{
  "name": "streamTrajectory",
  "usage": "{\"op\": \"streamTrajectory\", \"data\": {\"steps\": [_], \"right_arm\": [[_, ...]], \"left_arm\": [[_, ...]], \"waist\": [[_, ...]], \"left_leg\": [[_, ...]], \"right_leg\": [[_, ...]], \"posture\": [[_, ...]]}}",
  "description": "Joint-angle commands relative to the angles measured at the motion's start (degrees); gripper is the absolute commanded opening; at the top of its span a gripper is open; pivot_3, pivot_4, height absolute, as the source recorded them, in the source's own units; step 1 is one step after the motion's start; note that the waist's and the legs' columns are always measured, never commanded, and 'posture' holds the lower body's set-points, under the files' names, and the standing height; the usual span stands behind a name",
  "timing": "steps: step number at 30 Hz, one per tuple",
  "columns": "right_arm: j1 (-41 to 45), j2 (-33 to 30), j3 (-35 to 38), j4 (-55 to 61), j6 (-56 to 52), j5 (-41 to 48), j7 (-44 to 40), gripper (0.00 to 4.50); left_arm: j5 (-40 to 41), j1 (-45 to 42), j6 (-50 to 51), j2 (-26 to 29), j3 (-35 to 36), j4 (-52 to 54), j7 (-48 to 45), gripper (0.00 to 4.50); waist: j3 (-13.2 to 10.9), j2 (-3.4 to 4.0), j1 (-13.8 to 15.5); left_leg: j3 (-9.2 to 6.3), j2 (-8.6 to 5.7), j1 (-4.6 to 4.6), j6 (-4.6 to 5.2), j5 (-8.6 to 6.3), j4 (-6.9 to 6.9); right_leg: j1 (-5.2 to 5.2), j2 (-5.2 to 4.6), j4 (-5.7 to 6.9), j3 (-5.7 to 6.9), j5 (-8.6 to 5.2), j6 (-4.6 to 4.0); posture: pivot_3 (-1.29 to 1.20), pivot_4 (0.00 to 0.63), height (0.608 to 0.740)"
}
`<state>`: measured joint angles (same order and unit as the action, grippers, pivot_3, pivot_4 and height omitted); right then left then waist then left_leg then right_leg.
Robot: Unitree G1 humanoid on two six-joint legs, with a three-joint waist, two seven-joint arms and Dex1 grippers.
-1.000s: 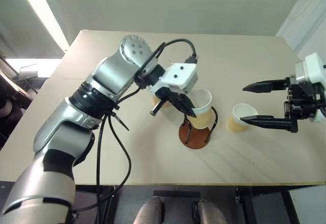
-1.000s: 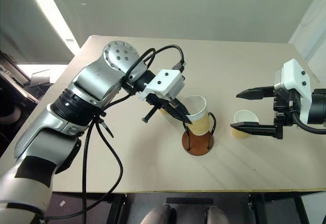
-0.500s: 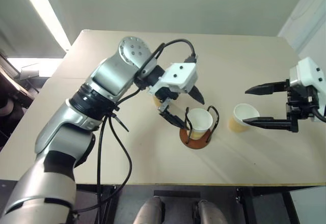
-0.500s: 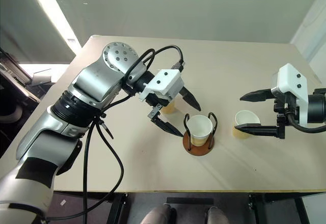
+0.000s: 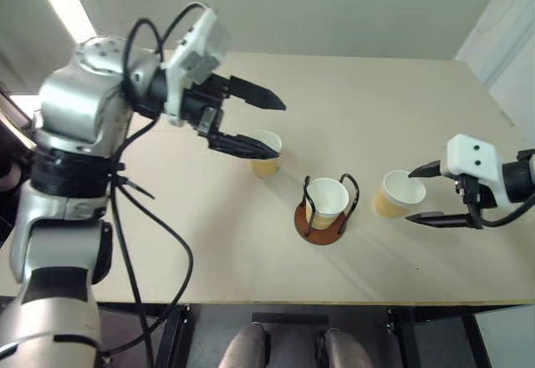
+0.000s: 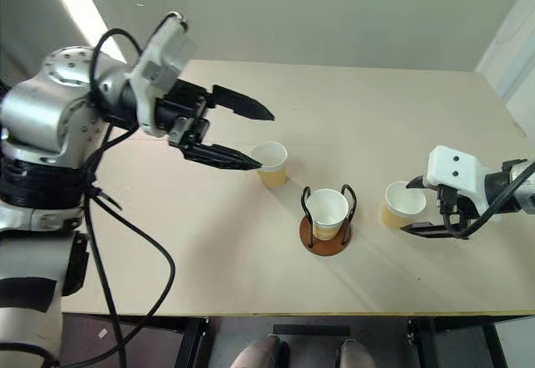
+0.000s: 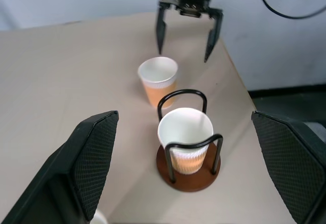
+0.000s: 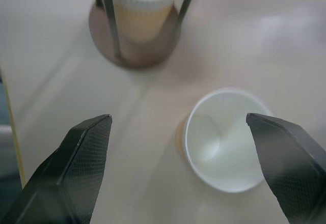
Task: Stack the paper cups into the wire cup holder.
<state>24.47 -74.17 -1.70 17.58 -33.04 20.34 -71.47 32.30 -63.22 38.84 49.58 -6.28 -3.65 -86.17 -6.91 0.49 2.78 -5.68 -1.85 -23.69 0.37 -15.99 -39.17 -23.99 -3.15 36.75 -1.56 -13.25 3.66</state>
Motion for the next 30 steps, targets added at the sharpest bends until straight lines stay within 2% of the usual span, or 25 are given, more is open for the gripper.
{"op": "streamTrajectory", "data": {"steps": [1, 8, 13, 16, 17, 26, 30], "right_arm": [[2.7, 0.8, -5.5, -3.3, 3.1, -6.9, -0.5, 4.4], [8.0, 5.4, -11.4, -9.7, 7.0, -13.7, -1.9, 4.4], [11.1, 8.4, -14.3, -13.3, 9.2, -17.8, -3.5, 4.4], [11.9, 9.2, -15.7, -15.1, 10.9, -20.0, -4.7, 3.8], [12.2, 9.5, -15.8, -15.6, 11.2, -20.4, -5.0, 3.48], [15.0, 10.6, -14.3, -14.1, 10.2, -19.7, -8.7, 0.1], [18.8, 9.3, -12.5, -11.5, 7.7, -17.5, -11.9, 0.01]], "left_arm": [[3.6, 6.3, 3.0, 5.1, 6.6, 5.3, -0.5, 4.48], [7.8, 14.6, 5.1, 6.8, 13.2, 9.6, 3.3, 4.48], [8.2, 17.3, 4.9, 7.6, 14.1, 10.9, 4.4, 4.48], [8.3, 17.8, 4.4, 8.2, 14.2, 10.7, 4.0, 4.5], [8.2, 17.7, 4.3, 8.3, 14.1, 10.6, 4.0, 4.5], [7.0, 17.3, 3.2, 10.3, 12.6, 8.3, 1.7, 4.5], [6.1, 16.8, 2.3, 11.0, 11.8, 6.8, 0.2, 4.5]], "waist": [[0.0, 0.01, -0.5], [0.0, 0.0, -0.6], [0.0, 0.0, -0.7], [0.0, 0.0, -0.7], [0.0, 0.0, -0.7], [0.0, 0.0, -0.8], [0.0, 0.02, -0.9]], "left_leg": [[0.01, 0.0, 0.05, 0.0, 0.0, 0.04], [0.01, -0.01, 0.09, 0.05, 0.03, -0.14], [0.01, 0.01, 0.2, 0.04, 0.04, -0.13], [0.01, 0.0, 0.19, 0.04, 0.04, -0.12], [0.01, 0.0, 0.19, 0.04, 0.04, -0.12], [0.02, 0.0, 0.19, 0.02, 0.03, -0.07], [0.02, 0.0, 0.2, 0.0, 0.04, -0.02]], "right_leg": [[0.01, 0.0, 0.02, -0.01, 0.0, 0.0], [0.04, 0.01, -0.08, -0.01, 0.0, 0.0], [0.06, 0.02, 0.06, -0.01, -0.02, -0.03], [0.06, 0.01, 0.05, -0.01, -0.02, -0.04], [0.07, 0.01, 0.06, -0.01, -0.02, -0.04], [0.06, 0.01, 0.06, -0.02, -0.03, -0.06], [0.04, 0.01, 0.06, -0.02, -0.05, -0.08]], "posture": [[0.0, 0.15, 0.74], [0.0, 0.15, 0.74], [0.0, 0.15, 0.74], [0.0, 0.15, 0.74], [0.0, 0.15, 0.74], [0.0, 0.15, 0.74], [0.0, 0.15, 0.74]]}}
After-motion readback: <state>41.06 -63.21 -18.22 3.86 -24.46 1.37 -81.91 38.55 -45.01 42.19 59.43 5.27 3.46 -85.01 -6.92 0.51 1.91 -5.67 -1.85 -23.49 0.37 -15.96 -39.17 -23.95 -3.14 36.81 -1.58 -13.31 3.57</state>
